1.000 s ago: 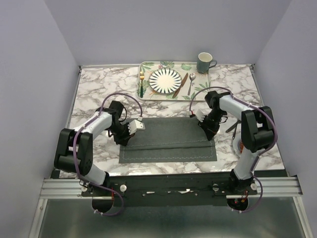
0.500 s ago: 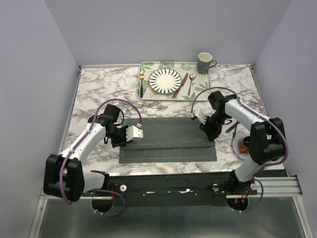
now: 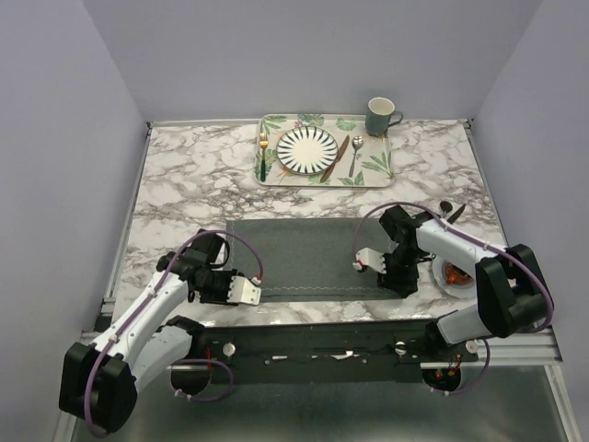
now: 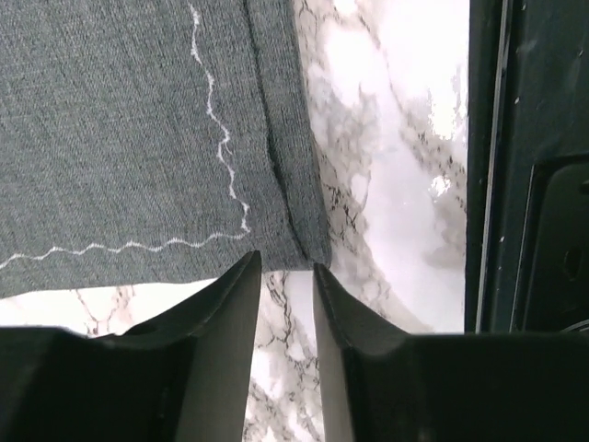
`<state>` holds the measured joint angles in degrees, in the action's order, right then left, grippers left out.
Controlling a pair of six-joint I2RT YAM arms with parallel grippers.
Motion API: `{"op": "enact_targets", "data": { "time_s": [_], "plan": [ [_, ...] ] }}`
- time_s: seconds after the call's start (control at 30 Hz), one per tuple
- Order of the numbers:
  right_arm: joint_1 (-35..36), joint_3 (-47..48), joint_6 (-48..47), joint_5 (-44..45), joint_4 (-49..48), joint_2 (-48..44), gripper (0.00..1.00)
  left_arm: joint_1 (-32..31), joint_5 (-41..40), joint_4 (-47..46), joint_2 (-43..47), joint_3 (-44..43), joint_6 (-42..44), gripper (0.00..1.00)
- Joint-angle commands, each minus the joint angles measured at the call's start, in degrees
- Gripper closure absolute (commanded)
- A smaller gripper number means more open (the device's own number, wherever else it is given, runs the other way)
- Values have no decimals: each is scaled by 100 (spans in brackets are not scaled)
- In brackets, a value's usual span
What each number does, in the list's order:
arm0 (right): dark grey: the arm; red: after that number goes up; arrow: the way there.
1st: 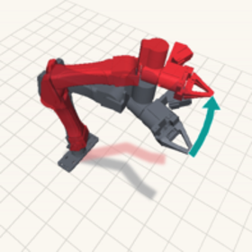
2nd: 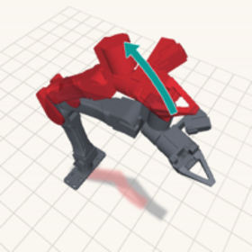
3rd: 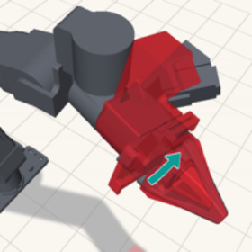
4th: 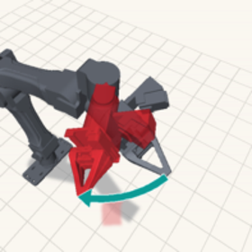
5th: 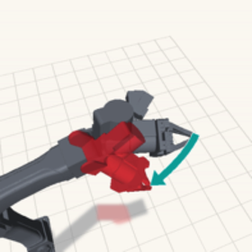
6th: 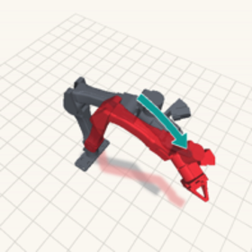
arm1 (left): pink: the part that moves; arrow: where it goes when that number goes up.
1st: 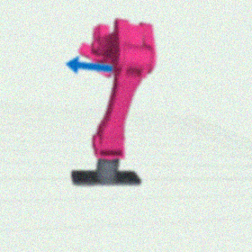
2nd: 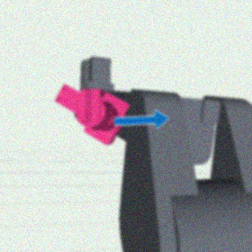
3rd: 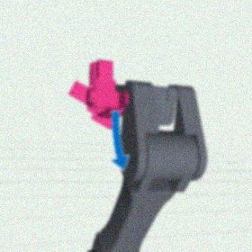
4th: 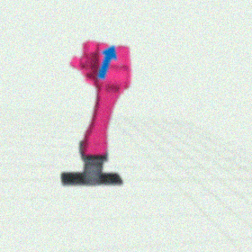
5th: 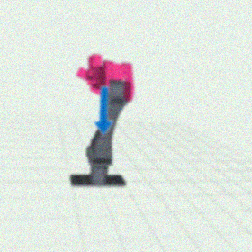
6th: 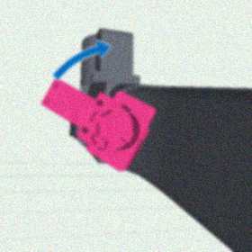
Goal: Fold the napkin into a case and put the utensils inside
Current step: Fold and flatten the napkin at the center of the board.
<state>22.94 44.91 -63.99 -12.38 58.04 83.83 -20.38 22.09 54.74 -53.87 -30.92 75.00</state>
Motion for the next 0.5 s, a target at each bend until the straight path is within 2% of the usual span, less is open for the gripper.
{"op": "enact_targets", "data": {
  "time_s": [0.0, 0.13, 0.23, 0.33, 0.37, 0.47],
  "plan": [
    [26, 289, 8, 114, 57, -244, 38, -27, -398, -16, 473, 60, -90, 51],
    [-78, 1001, 526, -369, 619, -306, 37, -1, -328, -60, 474, -431, -949, 51],
    [-306, 1667, 991, -791, 778, -35, 38, 8, -21, -226, 106, -870, -1478, 51],
    [-325, 2082, 1483, -933, 788, 624, 42, -1, 42, -507, -737, -1283, -2189, 52],
    [-325, 2162, 1633, -959, 727, 773, 43, -1, 15, -587, -1261, -1416, -2592, 53],
    [-325, 2460, 2056, -933, 472, 1345, 44, -1, -99, -815, -2177, -1856, -3008, 57]
  ]
}}
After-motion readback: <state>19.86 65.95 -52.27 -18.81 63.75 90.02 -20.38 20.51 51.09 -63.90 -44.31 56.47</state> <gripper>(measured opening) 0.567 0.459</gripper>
